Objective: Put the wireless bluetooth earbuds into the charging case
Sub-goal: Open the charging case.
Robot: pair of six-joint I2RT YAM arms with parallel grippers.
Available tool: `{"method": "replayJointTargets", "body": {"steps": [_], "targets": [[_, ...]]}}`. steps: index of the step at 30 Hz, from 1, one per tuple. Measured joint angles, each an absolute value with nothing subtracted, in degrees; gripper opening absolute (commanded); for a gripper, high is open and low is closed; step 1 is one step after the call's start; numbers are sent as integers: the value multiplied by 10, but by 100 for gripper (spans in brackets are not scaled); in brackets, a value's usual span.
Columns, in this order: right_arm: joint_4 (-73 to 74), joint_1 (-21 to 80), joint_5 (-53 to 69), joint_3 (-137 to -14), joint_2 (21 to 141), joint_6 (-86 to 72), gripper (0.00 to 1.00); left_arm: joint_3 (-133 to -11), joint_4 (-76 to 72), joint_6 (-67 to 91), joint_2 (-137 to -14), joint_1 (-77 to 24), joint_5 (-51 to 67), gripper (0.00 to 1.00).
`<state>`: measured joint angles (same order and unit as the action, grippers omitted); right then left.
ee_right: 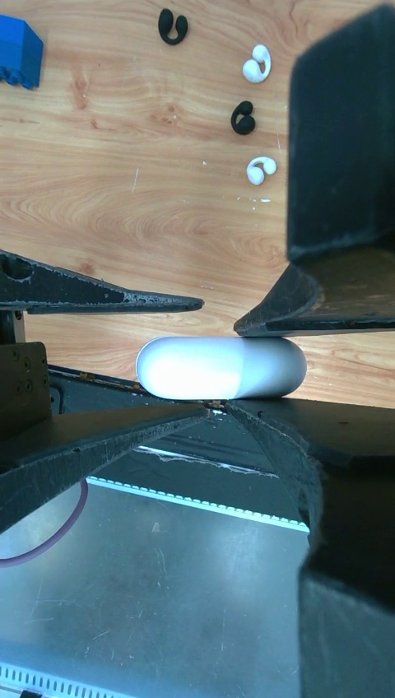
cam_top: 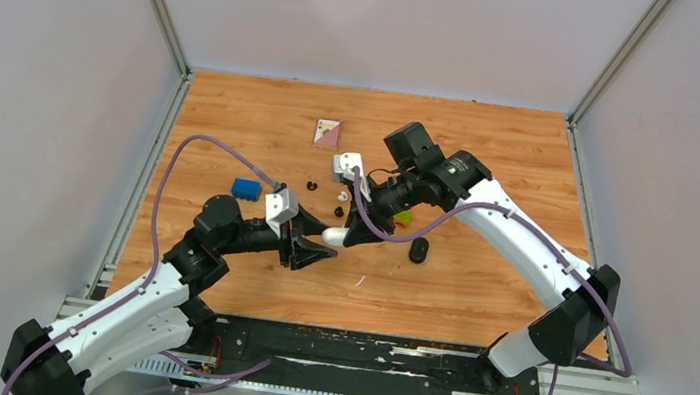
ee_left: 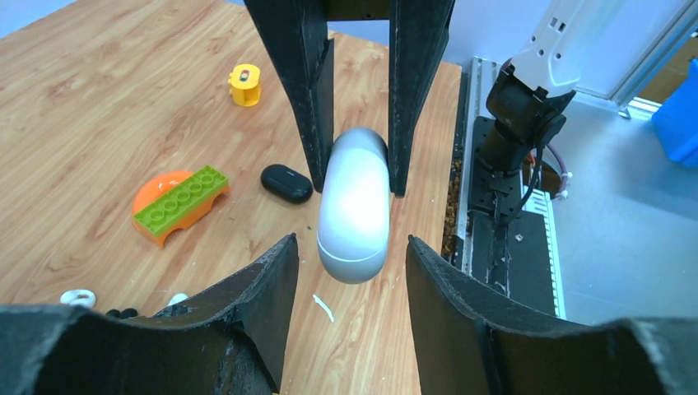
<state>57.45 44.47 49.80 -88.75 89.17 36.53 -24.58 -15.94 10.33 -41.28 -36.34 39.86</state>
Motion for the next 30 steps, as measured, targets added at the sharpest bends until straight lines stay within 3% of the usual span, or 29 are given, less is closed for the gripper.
{"method": "replayJointTargets", "body": {"steps": [13,22,24,27,30], "targets": [[574,445,495,-890,883,365,9,-245,-187,119,-416,-363,407,49],[577,446,495,-890,883,365,11,-245,-194,133,-428,-363,417,25],[577,446,495,-890,883,365,17,-245,-194,134,-428,-363,418,19],[580,446,495,-893,886,363,40,-244,-194,132,-428,-363,418,13],[580,446,502,-896,893,349,48,-245,-190,124,-428,-363,419,10]]}}
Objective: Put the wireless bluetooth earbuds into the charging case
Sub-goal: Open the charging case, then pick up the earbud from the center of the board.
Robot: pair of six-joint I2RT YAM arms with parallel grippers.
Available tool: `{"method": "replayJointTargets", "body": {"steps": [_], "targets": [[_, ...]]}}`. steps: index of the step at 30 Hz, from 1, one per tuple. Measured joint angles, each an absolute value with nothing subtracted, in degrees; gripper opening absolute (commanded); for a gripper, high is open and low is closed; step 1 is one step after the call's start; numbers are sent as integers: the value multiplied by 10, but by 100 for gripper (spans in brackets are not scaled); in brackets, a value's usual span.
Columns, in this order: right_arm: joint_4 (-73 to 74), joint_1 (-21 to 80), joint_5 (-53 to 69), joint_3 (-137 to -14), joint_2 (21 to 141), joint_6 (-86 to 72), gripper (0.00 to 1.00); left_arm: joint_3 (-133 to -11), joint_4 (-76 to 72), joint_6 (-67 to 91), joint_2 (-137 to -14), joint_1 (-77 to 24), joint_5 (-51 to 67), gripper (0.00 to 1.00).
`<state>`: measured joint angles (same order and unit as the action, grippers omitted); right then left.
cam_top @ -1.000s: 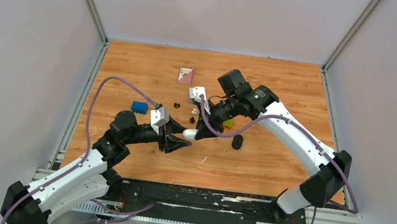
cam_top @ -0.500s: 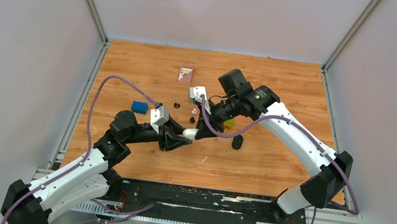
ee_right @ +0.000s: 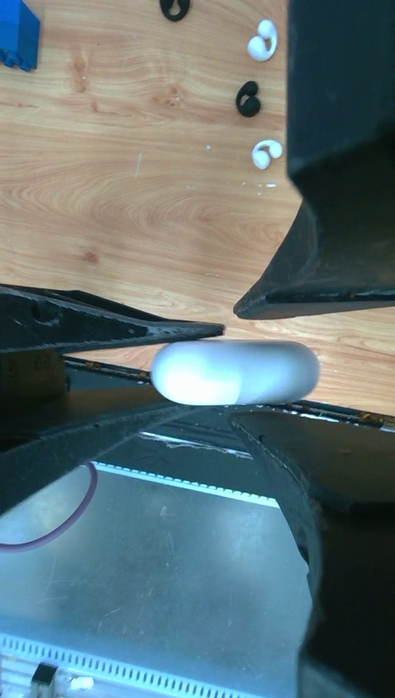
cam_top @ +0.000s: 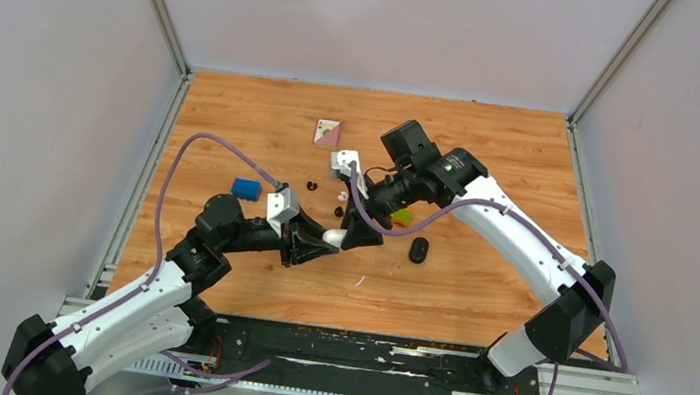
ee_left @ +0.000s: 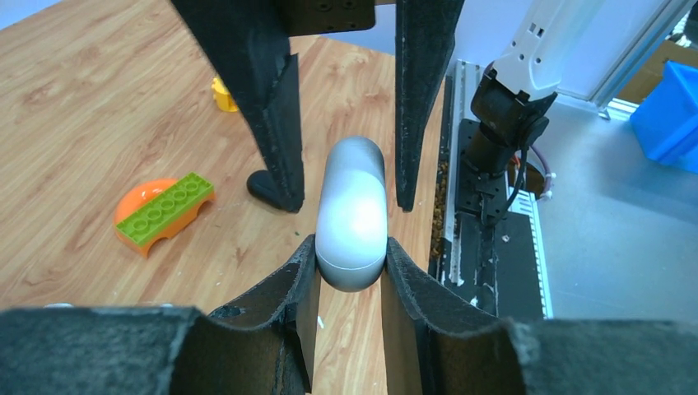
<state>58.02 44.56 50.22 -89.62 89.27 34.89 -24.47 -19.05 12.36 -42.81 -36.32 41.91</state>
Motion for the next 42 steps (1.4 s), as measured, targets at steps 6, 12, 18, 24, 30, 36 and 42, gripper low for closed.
{"method": "replayJointTargets", "body": {"steps": [6,12,18,24,30,36,42], "targets": [[581,438,532,-927,937,322,48,-244,-178,100,-425,-363,420,5],[591,415,574,-955,965,289,47,-244,-166,85,-421,-362,410,3],[579,370,601,-970,966,265,47,-244,-160,81,-420,-363,413,2],[580,359,625,-972,967,258,48,-244,-145,71,-419,-363,393,1],[575,302,667,-995,965,259,47,-251,-143,67,-429,-351,376,1],[471,183,681,-907,938,263,43,-335,-126,33,-501,-343,368,0],[404,175,625,-801,952,308,37,-326,-172,38,-529,-320,377,0]]}}
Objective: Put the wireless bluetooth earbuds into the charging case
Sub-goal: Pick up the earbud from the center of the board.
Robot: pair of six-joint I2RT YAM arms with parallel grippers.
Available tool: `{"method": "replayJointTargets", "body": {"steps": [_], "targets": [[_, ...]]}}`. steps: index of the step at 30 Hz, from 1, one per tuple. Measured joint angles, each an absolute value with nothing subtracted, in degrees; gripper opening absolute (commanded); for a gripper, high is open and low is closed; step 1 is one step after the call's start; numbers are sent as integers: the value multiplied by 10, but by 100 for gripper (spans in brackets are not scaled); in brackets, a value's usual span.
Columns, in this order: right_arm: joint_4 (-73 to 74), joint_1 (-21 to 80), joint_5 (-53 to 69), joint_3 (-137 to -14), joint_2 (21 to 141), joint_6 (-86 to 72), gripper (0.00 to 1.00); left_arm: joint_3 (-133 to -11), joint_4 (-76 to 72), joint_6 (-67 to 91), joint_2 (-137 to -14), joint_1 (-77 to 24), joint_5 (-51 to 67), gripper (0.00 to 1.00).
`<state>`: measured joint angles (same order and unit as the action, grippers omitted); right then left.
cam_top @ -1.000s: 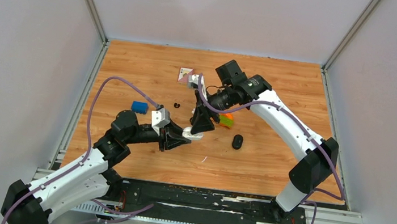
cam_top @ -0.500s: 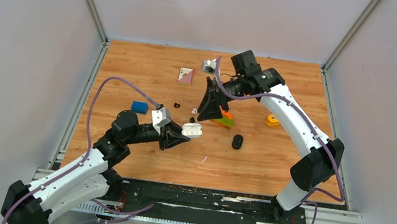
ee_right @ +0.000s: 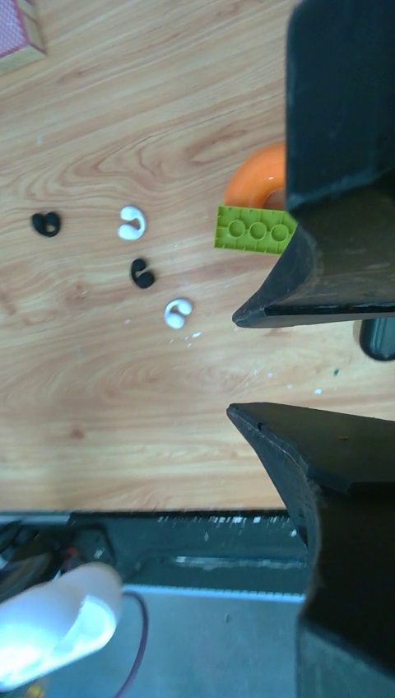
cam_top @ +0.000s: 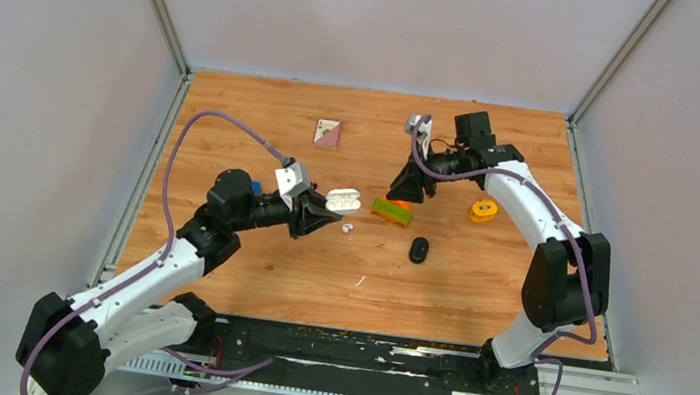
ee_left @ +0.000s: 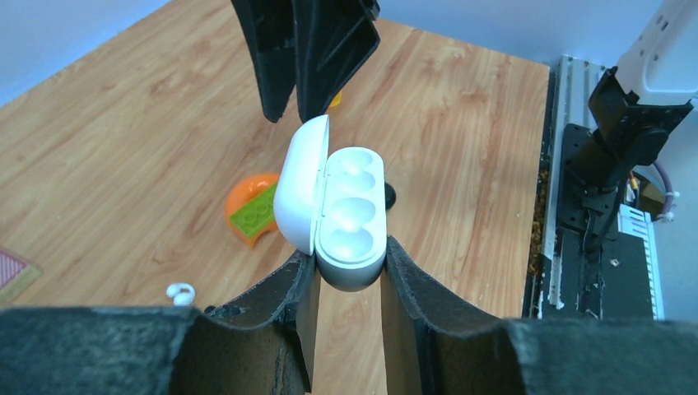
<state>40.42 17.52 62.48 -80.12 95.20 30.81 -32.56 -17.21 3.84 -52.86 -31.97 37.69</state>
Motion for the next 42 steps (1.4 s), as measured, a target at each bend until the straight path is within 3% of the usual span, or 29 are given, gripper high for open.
{"method": "replayJointTargets", "body": {"steps": [6,13,20,27,42], "targets": [[352,189,569,-757,985,357,29,-292,-173,55,-481,-310,365,0],[333,255,488,-742,1008,440,27,-295,-76,59,-350,-310,325,0],[401,304,444,-857,1125,514,27,-286,31,57,-270,-310,288,0],[462,330,401,-935,1211,552,29,-277,50,54,-270,-310,272,0],[489,348,392,-982,1252,555,29,-264,39,55,-280,-310,285,0]]}}
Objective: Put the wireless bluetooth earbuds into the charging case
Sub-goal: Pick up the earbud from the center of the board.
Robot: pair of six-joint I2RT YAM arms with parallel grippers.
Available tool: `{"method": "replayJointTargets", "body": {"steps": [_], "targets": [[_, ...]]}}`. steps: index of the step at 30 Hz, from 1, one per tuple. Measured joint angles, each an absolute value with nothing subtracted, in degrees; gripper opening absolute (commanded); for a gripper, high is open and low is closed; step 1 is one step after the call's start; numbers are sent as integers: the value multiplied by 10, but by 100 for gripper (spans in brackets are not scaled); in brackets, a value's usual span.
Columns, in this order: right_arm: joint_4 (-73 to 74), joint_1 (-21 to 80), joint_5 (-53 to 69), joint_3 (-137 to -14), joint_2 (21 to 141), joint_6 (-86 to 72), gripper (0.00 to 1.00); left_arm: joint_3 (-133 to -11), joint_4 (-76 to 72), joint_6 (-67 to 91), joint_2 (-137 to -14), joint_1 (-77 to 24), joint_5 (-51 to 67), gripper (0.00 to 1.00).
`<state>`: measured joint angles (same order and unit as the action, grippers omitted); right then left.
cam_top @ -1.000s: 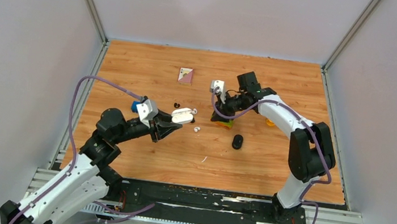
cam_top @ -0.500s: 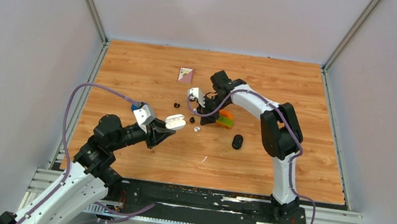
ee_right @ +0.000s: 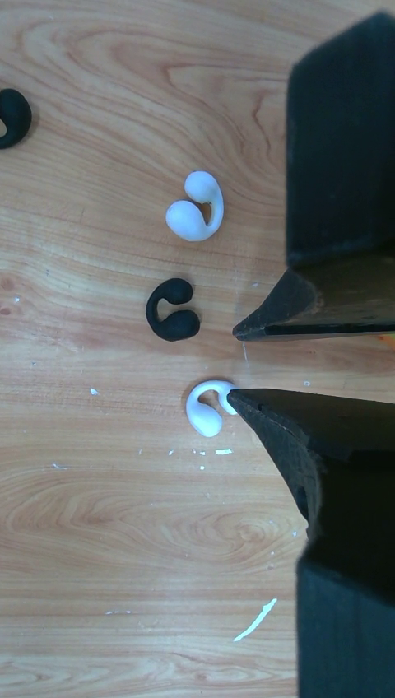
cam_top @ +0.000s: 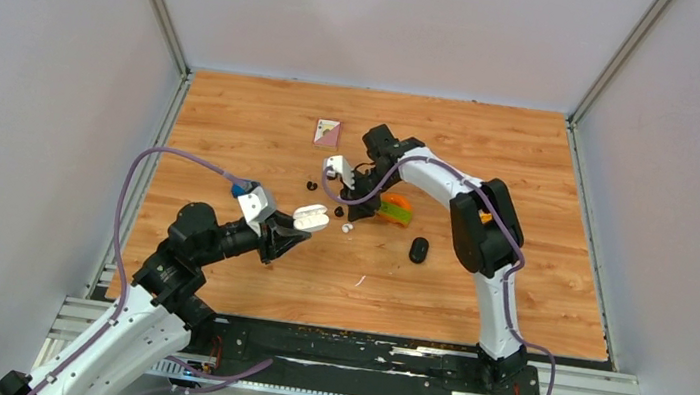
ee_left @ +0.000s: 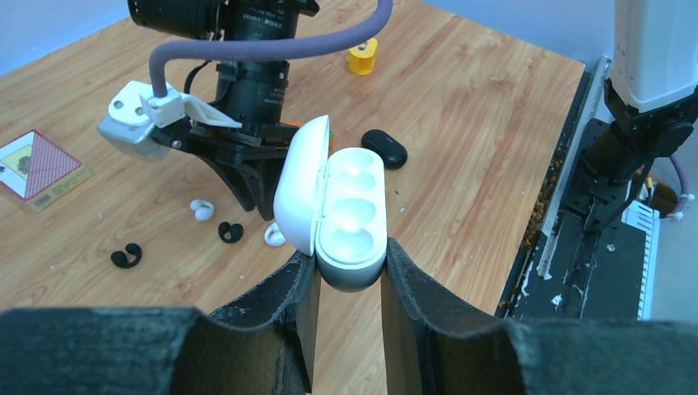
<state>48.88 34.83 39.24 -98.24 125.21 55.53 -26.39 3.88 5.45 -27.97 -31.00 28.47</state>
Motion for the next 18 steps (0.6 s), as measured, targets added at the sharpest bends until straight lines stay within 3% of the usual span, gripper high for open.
{"method": "replayJointTargets", "body": {"steps": [18], "targets": [[492,362,384,-988,1268,555,29,-258,27,57,-280,-310,298,0]]}}
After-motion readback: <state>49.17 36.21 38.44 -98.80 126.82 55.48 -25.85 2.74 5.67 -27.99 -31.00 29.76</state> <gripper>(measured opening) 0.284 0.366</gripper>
